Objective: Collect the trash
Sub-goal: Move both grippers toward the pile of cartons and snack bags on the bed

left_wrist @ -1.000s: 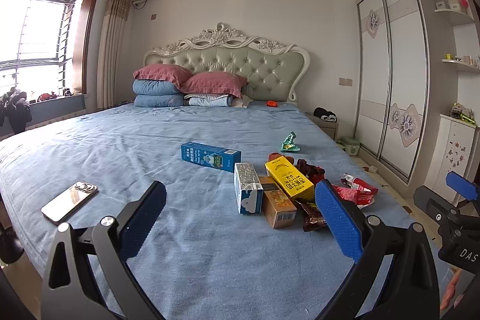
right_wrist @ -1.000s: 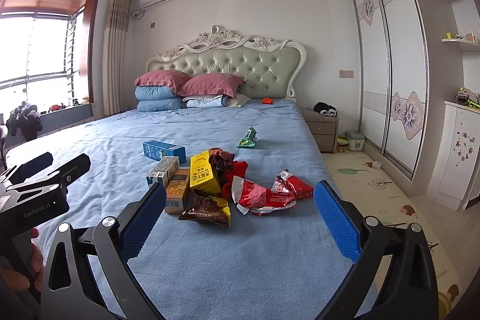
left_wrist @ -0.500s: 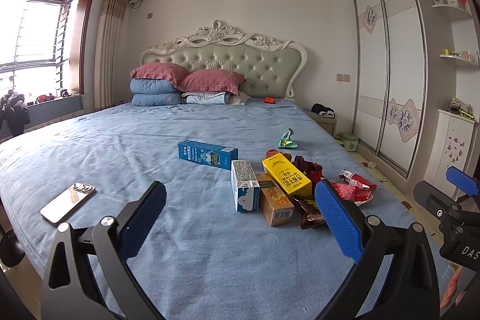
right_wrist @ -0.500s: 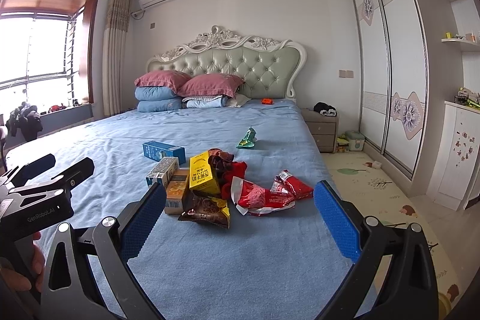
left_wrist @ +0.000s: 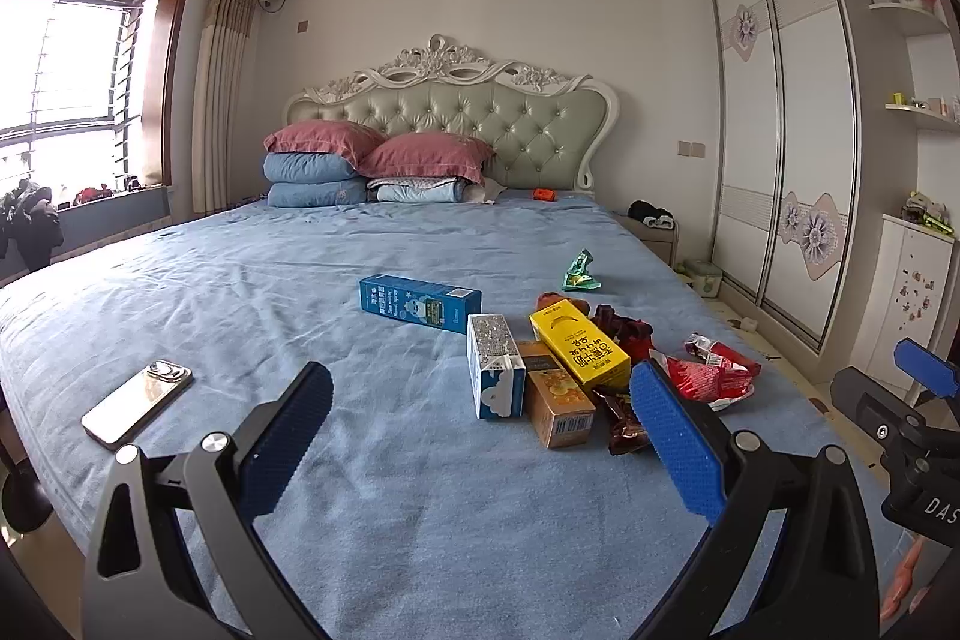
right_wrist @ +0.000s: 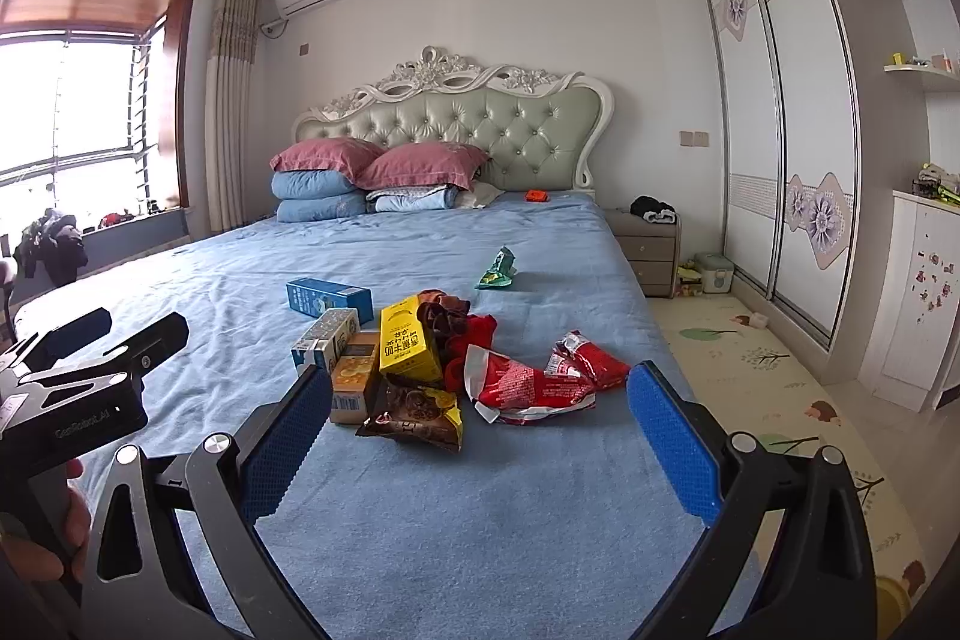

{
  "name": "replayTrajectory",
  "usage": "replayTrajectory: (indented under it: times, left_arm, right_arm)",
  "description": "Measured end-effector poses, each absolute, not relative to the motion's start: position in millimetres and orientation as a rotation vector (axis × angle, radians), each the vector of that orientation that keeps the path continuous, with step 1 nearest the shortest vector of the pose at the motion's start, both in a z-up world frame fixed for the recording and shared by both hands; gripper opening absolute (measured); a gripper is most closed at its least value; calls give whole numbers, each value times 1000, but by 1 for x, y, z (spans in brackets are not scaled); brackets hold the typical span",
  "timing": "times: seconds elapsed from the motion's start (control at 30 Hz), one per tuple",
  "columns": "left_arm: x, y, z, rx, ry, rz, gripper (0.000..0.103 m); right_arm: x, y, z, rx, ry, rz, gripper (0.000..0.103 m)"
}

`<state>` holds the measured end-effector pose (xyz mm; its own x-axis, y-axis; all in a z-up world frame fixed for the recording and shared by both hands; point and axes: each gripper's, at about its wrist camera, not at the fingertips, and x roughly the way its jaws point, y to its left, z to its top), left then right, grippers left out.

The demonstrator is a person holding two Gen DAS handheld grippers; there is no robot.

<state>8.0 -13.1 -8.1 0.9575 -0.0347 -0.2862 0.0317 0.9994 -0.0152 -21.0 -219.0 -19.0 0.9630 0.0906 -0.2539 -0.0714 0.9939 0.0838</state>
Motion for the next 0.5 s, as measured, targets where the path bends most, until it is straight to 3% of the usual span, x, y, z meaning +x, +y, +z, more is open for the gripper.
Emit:
replayTrajectory:
  times: [0.5]
  left_arm:
    - [25,-11,-17,-6,333,-33,99]
  right_arm:
    - [-9,-215,-24,61,285,89,95]
